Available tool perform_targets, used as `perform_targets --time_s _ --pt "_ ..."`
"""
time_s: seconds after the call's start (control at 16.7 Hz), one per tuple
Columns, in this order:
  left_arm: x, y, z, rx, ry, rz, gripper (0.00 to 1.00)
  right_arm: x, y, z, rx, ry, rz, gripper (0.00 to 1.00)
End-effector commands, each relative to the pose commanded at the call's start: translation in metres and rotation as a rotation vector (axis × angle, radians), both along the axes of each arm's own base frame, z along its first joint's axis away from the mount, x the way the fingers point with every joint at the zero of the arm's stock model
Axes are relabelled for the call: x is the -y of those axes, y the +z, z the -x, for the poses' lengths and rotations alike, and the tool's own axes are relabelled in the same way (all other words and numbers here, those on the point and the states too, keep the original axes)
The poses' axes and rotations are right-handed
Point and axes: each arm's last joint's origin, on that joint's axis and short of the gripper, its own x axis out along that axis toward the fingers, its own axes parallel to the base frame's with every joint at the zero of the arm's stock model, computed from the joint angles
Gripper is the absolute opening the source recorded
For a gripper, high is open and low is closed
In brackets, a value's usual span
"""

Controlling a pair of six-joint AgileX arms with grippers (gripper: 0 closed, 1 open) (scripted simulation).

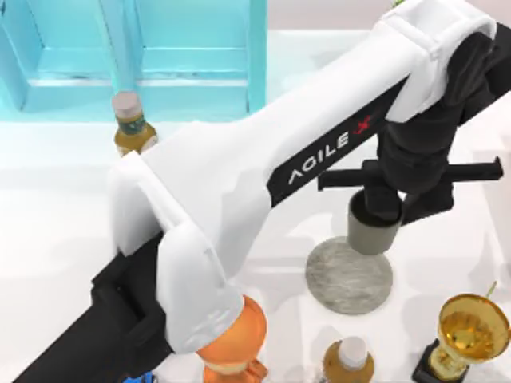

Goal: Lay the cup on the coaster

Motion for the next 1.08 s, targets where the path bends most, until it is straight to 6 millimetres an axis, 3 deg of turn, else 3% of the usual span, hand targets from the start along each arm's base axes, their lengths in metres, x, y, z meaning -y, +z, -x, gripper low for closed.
perform_targets --time_s 0.18,0.54,1.02,1.08 --pt "0.001 -0.013 -0.002 -0.002 -0.002 -0.002 0.0 0.0 0.0 0.0 0.0 0.0 0.0 1.0" --pt "-0.004 -0.063 0.002 -0.055 -0.004 -0.059 0.0 0.0 0.0 0.0 0.0 0.0 0.0 1.0" --pt "-0.005 -0.066 0.003 -0.023 -0.003 -0.028 0.0 0.0 0.0 0.0 0.0 0.0 0.0 1.0" --pt "-0.005 -0.066 0.003 -0.023 -0.003 -0.028 0.08 0.0 0.0 0.0 0.0 0.0 0.0 1.0"
